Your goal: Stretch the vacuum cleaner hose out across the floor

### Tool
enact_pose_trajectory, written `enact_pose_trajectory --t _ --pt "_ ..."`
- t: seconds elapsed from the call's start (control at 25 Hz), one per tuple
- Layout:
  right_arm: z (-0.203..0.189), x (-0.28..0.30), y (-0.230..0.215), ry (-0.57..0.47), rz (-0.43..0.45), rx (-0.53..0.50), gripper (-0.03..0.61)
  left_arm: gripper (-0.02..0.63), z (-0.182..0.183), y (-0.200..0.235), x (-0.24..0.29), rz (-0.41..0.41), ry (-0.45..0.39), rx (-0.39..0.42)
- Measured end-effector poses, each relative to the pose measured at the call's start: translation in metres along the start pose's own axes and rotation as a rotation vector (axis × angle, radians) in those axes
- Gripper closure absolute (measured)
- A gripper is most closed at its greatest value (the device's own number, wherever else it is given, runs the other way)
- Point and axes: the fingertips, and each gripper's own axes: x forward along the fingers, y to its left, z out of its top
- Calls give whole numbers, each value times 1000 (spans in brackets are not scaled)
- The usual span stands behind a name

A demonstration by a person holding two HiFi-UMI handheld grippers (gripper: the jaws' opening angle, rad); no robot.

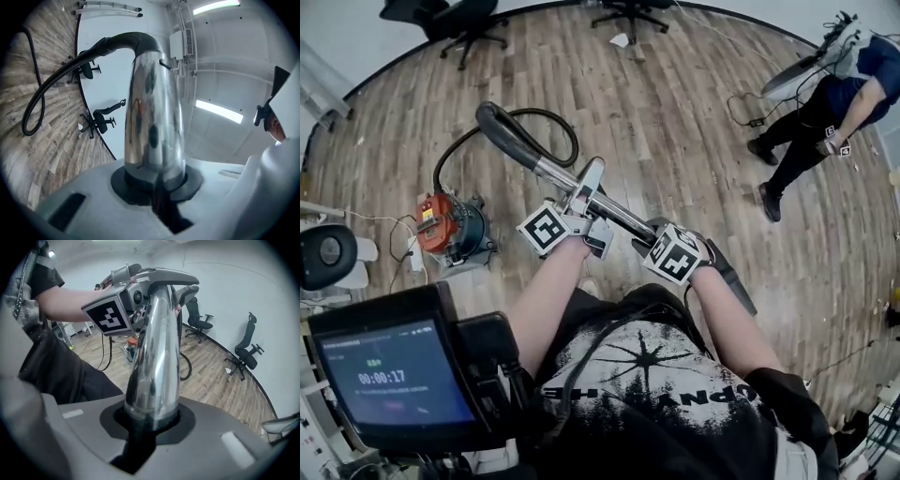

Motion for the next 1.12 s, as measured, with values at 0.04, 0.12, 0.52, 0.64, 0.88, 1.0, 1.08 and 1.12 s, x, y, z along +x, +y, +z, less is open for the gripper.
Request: enact_pose_trajectory --t 0.04,0.12,0.52,0.64,0.88,1.0,1.08,1.12 --pt "-2 -1 0 10 7 -13 495 577 -1 2 -2 15 -16 -11" --pt "-8 -2 0 28 25 -42 491 577 -4 5 -5 42 -42 -19" --pt "-98 -21 -40 -47 154 -145 495 575 -84 13 36 123 -178 61" --pt "-93 -23 -50 -34 204 -175 495 575 -73 15 41 158 -221 79" --pt "-86 -15 -43 -25 294 -234 495 575 -55 21 21 225 -274 173" --pt "-94 -35 -38 -46 320 -248 493 575 -69 -2 26 222 -295 177" --pt "-100 -46 -34 -61 322 -253 494 575 -79 -14 28 217 -296 190" --pt "-102 -48 -32 -70 322 -255 494 575 -82 -16 25 229 -290 220"
